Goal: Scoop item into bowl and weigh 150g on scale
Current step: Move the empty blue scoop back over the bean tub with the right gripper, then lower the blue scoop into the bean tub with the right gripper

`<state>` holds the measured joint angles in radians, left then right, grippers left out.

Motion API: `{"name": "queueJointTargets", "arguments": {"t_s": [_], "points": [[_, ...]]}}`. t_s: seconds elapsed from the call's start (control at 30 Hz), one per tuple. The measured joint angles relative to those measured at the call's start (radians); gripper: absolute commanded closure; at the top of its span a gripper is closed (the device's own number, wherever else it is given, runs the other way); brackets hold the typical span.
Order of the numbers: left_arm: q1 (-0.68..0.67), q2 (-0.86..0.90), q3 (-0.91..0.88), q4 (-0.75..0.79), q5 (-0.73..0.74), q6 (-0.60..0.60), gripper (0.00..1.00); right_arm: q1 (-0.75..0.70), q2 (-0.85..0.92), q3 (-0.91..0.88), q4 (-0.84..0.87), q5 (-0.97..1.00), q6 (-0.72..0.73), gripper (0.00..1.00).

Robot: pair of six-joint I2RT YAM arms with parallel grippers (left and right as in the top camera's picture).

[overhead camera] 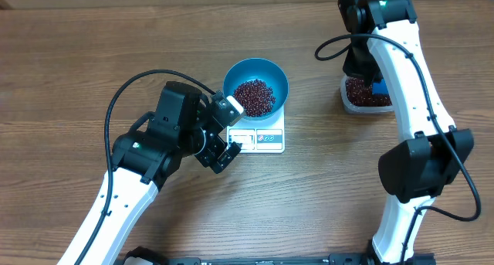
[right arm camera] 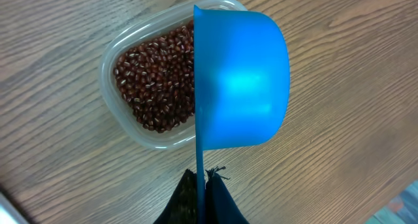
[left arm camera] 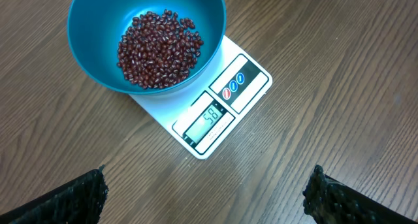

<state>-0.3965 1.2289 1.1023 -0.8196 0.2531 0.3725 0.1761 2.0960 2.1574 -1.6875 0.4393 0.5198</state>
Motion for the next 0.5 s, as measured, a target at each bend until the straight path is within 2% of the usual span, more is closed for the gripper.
{"name": "queueJointTargets", "arguments": {"t_s": [0.5], "points": [[0.000, 0.000, 0.000, 0.000, 0.000, 0.000, 0.00, -0.072, 0.007, -0.128, 0.055, 0.013, 0.000, 0.96]]}}
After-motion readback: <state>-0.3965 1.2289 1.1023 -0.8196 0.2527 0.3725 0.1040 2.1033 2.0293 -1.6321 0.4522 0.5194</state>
